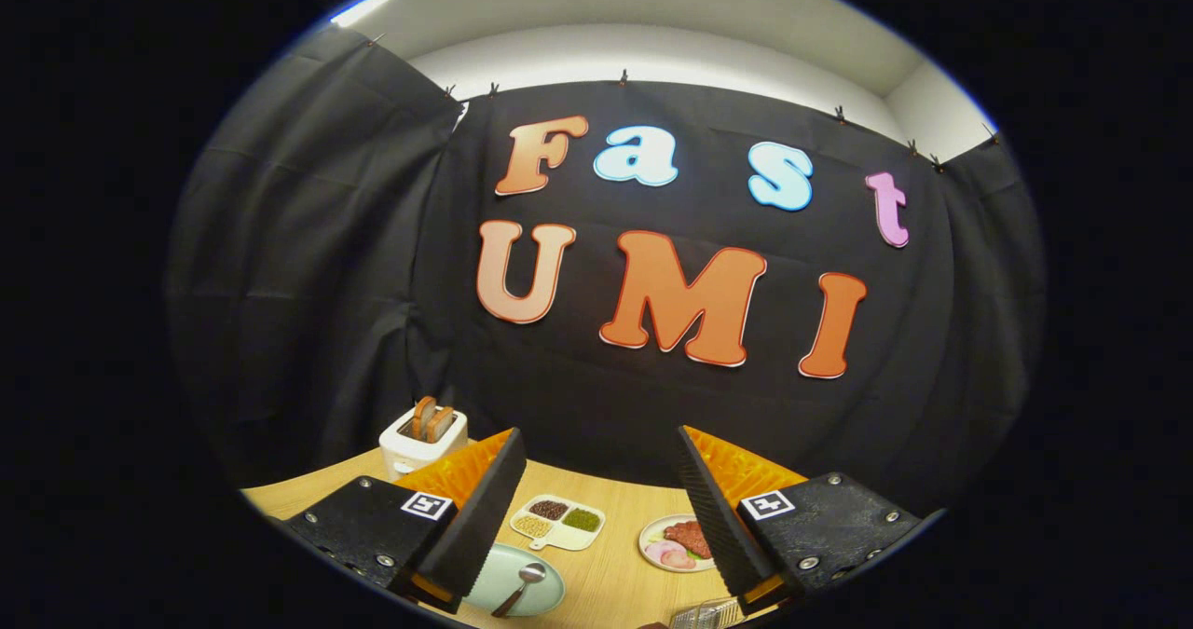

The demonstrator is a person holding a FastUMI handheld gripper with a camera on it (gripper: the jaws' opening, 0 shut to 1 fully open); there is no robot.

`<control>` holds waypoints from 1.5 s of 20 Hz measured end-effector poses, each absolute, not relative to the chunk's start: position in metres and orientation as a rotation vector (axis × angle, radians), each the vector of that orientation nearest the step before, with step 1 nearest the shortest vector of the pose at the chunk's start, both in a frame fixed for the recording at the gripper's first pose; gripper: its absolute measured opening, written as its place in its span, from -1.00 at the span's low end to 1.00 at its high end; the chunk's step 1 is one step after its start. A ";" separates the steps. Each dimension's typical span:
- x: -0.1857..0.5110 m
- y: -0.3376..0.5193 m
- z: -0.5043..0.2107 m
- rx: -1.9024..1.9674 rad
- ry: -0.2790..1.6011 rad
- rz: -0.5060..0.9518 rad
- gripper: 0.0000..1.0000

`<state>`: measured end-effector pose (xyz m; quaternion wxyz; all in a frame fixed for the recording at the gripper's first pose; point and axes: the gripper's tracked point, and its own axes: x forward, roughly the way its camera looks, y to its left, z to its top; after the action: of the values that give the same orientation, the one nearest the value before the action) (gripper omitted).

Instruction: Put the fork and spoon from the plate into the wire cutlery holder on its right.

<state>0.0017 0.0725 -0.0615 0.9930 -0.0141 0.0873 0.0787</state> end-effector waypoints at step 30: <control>-0.090 0.165 -0.407 0.155 1.560 0.221 0.47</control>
<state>-0.0900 0.1653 -0.4073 0.7029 0.0696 0.7009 0.0994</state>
